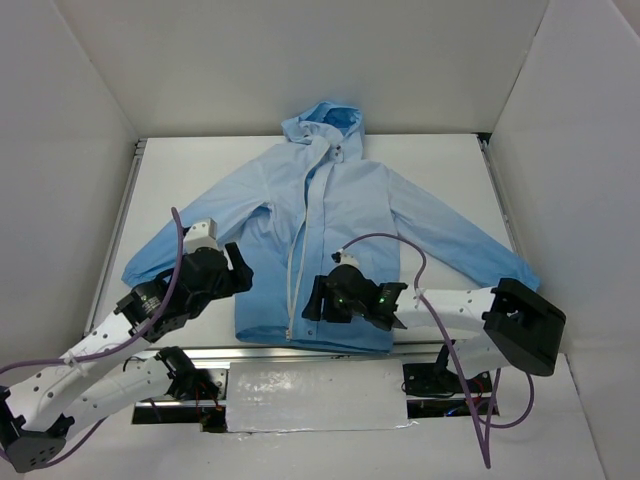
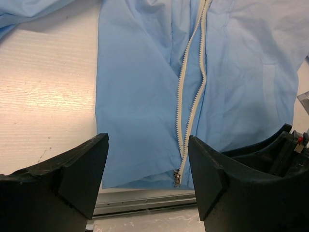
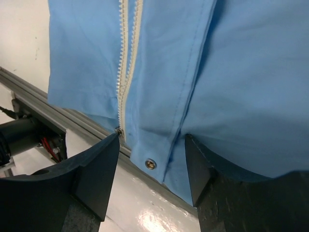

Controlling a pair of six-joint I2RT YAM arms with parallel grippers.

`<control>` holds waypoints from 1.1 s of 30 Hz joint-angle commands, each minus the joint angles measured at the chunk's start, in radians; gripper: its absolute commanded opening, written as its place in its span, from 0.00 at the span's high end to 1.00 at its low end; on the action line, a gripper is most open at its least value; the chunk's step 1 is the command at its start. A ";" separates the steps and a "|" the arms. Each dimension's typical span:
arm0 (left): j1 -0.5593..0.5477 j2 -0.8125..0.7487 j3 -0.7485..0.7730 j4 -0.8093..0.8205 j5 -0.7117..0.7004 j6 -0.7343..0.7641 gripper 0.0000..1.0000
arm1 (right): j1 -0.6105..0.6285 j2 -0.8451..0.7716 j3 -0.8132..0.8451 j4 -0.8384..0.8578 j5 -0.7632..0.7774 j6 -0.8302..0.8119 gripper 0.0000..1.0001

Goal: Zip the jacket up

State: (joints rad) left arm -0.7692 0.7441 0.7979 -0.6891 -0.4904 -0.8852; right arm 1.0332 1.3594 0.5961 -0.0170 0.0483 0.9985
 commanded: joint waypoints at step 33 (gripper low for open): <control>0.004 0.009 -0.089 0.155 0.200 0.075 0.20 | 0.013 0.054 -0.148 0.344 -0.013 0.203 1.00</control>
State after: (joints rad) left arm -0.7689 0.7502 0.7078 -0.5850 -0.3145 -0.8352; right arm 1.0393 1.4395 0.4572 0.2779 0.0116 1.1927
